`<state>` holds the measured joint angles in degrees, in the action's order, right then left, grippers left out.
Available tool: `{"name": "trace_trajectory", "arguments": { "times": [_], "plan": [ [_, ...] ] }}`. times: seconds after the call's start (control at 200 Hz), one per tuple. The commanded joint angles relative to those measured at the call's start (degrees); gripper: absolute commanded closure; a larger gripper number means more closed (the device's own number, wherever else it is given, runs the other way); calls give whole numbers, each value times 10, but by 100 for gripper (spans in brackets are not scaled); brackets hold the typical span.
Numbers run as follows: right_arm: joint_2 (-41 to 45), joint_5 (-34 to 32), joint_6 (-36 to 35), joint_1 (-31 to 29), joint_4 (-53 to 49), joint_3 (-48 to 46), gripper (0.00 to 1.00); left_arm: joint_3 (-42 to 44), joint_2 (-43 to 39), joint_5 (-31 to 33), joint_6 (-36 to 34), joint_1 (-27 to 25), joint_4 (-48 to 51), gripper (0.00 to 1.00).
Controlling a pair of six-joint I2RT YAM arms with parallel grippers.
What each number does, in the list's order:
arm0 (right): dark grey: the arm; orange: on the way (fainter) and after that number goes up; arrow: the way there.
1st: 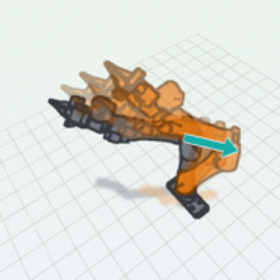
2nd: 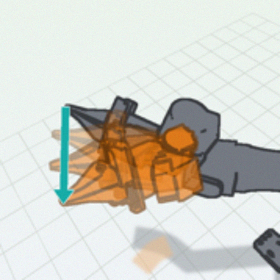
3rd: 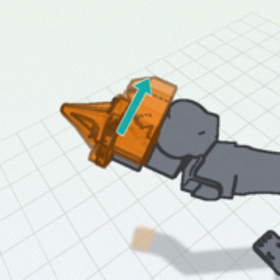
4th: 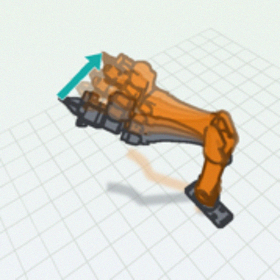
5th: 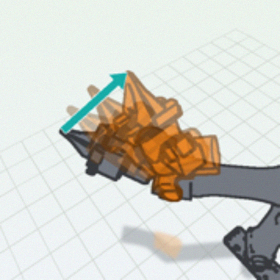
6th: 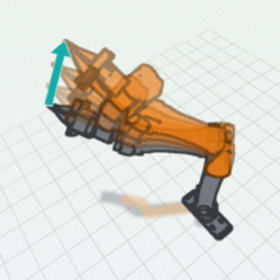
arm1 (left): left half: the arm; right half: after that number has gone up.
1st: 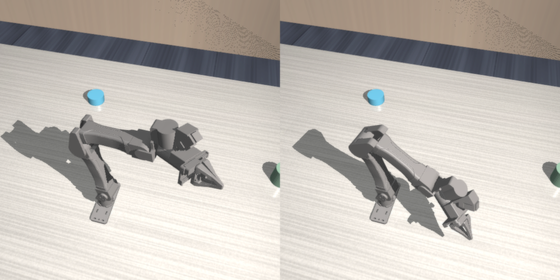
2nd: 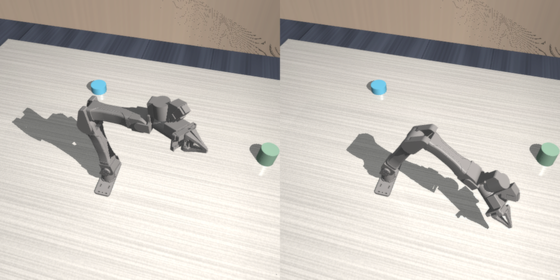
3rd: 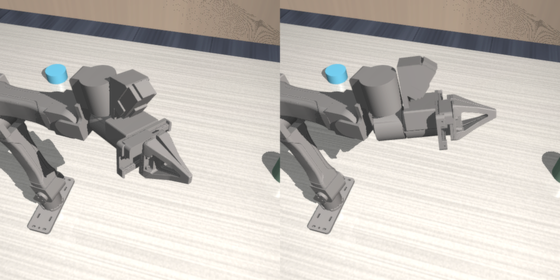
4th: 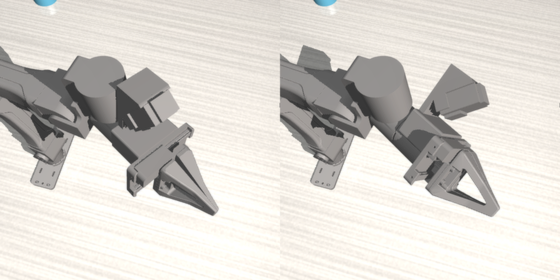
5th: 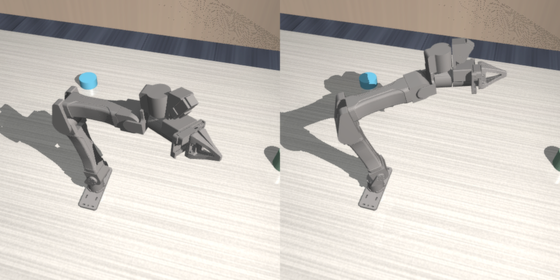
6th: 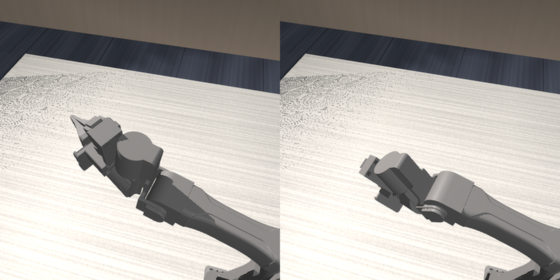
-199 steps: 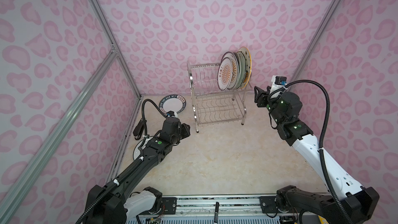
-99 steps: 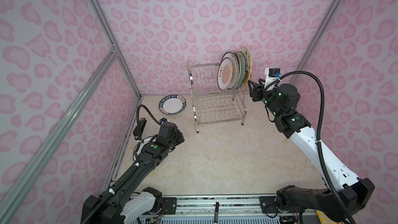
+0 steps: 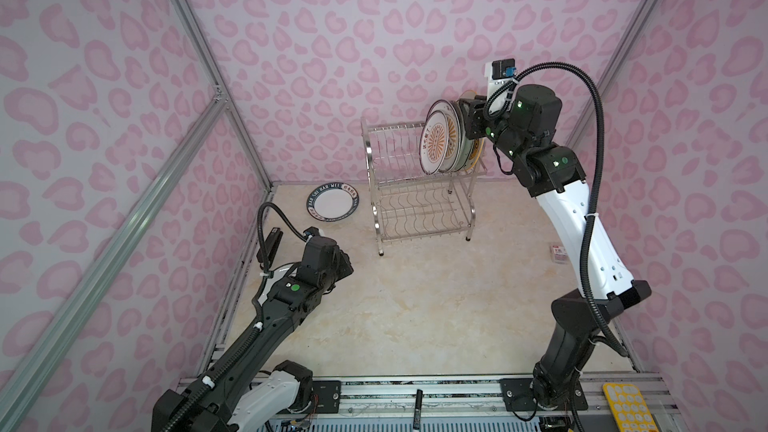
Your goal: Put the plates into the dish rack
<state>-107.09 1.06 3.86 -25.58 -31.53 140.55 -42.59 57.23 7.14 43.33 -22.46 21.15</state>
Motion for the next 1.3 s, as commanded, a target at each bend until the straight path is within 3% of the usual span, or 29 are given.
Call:
{"name": "trace_trajectory", "arguments": {
  "times": [0.0, 0.21, 0.7, 1.295],
  "plan": [
    [-48, -10, -5, -8, -104, 83, 67, 7, -9, 4, -13, 0, 5, 65],
    [-75, -21, 9, -15, -113, 104, 73, 23, -31, -4, -11, 0, -1, 65],
    [-107, -41, 18, -15, -108, 104, 76, 34, -35, -18, -10, 0, -14, 65],
    [-117, -26, 27, -3, -110, 104, 84, 32, -35, -20, -11, 0, -13, 65]
  ]
}}
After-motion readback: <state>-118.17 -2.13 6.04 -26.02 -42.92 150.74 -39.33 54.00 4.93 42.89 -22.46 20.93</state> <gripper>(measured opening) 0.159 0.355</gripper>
